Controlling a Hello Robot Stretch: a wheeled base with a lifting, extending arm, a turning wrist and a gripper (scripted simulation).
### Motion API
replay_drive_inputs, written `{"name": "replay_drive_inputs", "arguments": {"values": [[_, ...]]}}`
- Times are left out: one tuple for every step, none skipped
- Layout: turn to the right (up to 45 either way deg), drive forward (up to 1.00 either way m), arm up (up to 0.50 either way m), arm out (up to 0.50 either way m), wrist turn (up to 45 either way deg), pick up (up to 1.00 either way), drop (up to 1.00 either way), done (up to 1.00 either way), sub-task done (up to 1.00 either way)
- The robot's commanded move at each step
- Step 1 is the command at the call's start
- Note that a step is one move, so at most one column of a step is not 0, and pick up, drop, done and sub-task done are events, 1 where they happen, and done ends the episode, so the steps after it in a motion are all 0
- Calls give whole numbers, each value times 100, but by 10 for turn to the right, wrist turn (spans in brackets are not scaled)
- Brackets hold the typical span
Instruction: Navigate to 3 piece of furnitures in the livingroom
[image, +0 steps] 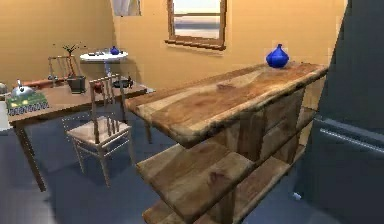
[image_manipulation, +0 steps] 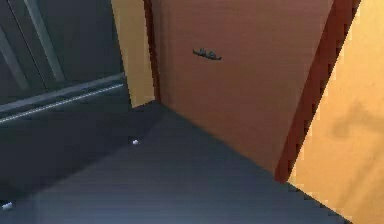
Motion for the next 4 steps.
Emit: {"name": "replay_drive_inputs", "arguments": {"values": [[-300, 0, 0, 0, 0, 0, 0, 0, 0], [0, 100, 0, 0, 0, 0, 0, 0, 0], [-90, 0, 0, 0, 0, 0, 0, 0, 0], [0, 15, 0, 0, 0, 0, 0, 0, 0]]}}
